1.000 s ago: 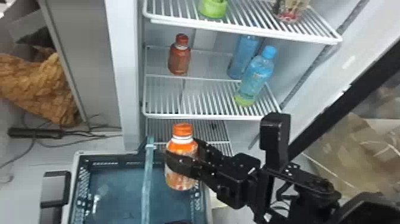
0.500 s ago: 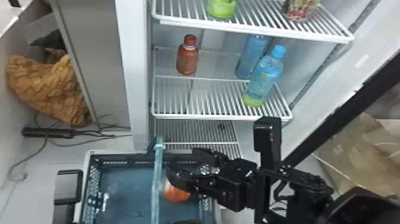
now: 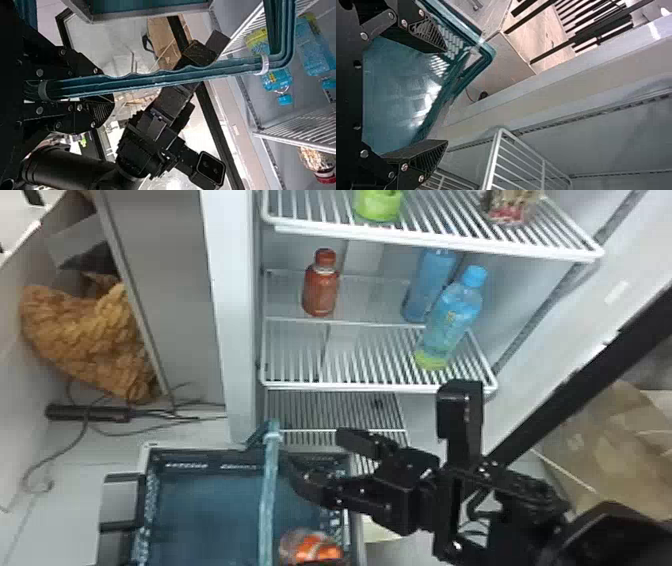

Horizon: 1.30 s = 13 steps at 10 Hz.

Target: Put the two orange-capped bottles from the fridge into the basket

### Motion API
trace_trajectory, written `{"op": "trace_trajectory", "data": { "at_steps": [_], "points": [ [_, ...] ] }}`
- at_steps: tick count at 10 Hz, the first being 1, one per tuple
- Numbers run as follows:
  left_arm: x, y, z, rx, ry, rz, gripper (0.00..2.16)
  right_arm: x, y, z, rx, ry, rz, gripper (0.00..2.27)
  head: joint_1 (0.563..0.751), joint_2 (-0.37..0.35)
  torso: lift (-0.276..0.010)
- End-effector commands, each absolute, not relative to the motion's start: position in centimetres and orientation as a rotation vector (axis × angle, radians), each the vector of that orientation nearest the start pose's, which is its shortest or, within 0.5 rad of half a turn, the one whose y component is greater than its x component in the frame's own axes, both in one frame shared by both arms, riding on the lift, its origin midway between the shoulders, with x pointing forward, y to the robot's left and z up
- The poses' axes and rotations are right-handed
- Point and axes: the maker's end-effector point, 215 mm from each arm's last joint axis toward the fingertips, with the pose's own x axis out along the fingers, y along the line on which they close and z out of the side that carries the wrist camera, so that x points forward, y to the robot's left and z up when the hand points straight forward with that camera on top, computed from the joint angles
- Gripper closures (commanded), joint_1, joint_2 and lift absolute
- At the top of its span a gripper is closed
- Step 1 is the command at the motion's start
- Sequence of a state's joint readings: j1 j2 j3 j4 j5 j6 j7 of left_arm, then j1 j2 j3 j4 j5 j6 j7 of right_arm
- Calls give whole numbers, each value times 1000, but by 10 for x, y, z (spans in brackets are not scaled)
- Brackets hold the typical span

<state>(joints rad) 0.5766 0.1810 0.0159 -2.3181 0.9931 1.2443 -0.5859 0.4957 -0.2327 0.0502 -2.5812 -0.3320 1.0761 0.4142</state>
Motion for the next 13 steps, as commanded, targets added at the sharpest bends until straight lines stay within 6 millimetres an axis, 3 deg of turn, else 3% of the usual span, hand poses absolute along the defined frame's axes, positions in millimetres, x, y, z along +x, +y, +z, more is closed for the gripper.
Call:
{"op": "trace_trajectory", "data": {
  "at_steps": [1, 4, 7, 11, 13],
  "points": [
    [196, -17, -337, -931, 877, -1168, 1202, 347, -78, -332, 134, 516, 707, 277, 695, -201, -235],
    [196, -17, -337, -933, 879, -1167, 1202, 404, -105, -304, 115, 274, 587, 277, 695, -224, -235],
    [195, -17, -337, -934, 878, -1166, 1202, 446, -129, -288, 43, 76, 500, 240, 695, -244, -235],
    [196, -17, -337, -936, 877, -1166, 1202, 482, -157, -282, -64, -111, 383, 128, 695, -280, -235],
    [195, -17, -337, -939, 879, -1166, 1202, 500, -153, -286, -99, -133, 376, 42, 695, -292, -235]
  ]
}}
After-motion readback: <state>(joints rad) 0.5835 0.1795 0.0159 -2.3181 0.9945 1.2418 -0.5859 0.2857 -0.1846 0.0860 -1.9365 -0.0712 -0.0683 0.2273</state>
